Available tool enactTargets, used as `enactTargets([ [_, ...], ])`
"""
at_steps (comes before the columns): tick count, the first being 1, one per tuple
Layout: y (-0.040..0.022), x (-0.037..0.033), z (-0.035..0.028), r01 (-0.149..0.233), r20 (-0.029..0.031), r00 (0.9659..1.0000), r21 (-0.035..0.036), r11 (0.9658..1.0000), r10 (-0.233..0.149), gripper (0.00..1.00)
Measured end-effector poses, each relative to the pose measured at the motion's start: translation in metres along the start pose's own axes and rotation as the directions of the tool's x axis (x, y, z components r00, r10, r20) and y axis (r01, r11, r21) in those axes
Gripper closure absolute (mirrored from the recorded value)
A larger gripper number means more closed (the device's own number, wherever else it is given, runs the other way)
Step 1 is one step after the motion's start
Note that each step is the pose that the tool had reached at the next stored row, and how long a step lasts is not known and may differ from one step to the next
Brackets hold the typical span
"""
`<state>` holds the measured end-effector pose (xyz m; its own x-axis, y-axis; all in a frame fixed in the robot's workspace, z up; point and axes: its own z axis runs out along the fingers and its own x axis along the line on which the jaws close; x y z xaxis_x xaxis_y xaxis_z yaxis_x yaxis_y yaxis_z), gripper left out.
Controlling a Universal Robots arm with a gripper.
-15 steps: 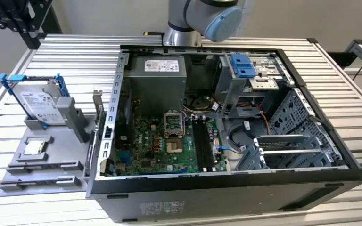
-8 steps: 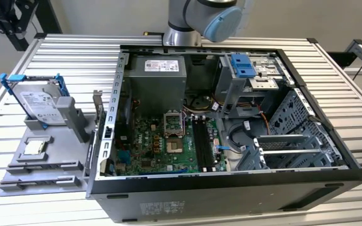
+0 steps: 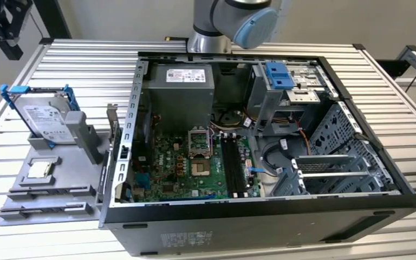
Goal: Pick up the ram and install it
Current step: 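Reach for the ram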
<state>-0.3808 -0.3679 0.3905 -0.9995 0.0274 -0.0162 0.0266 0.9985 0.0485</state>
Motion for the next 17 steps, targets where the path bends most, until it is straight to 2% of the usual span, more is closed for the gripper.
enactTargets([
  [4,-0.0020,0.0044,0.0000,0.000,0.0000,1.0000,0.0000,1.0000,0.000,1.00],
  [10,-0.0028,0.0071,0.0005,0.000,0.0000,1.0000,-0.0001,1.0000,0.000,1.00],
  [15,-0.0162,0.0145,0.0013,0.000,-0.0001,1.0000,0.0000,1.0000,0.000,1.00],
  [17,-0.0221,0.0153,0.0017,0.000,0.0000,1.0000,-0.0001,1.0000,0.000,1.00],
])
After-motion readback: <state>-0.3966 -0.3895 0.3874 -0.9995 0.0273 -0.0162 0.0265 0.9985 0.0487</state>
